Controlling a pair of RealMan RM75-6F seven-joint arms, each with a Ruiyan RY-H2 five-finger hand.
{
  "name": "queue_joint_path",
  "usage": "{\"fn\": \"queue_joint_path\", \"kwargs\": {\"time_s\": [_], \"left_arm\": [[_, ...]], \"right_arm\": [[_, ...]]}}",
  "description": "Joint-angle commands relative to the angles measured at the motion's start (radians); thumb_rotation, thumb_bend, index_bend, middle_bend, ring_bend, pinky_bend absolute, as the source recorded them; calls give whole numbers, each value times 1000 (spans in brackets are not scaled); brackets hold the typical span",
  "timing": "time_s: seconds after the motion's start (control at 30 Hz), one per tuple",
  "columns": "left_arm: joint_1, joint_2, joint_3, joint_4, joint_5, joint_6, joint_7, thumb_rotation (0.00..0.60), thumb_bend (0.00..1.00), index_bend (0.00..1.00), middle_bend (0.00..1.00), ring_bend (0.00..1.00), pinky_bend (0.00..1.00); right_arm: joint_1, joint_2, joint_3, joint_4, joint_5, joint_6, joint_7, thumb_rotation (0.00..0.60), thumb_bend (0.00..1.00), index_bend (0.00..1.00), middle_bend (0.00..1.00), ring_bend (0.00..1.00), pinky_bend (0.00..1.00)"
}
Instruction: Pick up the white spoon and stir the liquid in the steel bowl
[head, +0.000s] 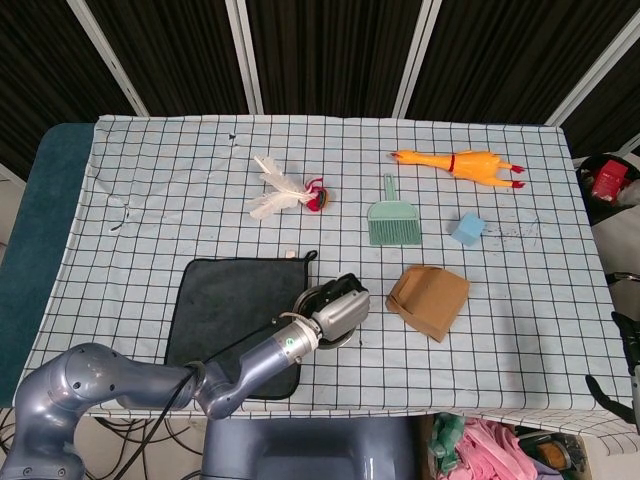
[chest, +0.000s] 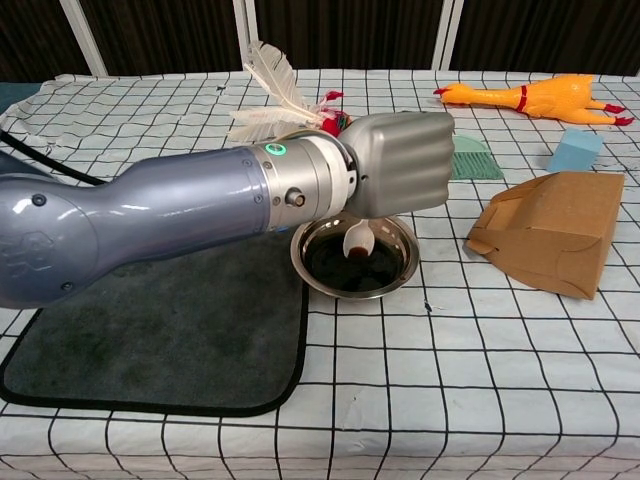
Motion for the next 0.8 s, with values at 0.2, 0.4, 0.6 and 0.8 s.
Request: {"fn": "queue_joint_path", "kwargs": {"time_s": [0.2, 0.4, 0.6, 0.8], "left_arm": [[-11, -24, -7, 14, -2, 10, -9, 600, 502, 724, 1000, 1000, 942], [-21, -28, -10, 0, 16, 21, -17, 600, 505, 729, 1000, 1000, 942], [-17, -16, -4, -34, 20, 32, -23, 600, 505, 730, 1000, 1000, 942], [-12, 3, 14, -84, 39, 43, -26, 600, 505, 731, 1000, 1000, 943]], "right_arm": [[-3, 4, 3, -1, 2, 7, 9, 600, 212, 0, 95, 139, 255], [-6, 8, 5, -1, 3, 13, 17, 600, 213, 0, 94, 139, 255], [-5, 9, 3, -4, -3, 13, 15, 600, 213, 0, 95, 139, 255], [-6, 10, 4, -7, -1, 13, 14, 600, 213, 0, 95, 139, 255]]}}
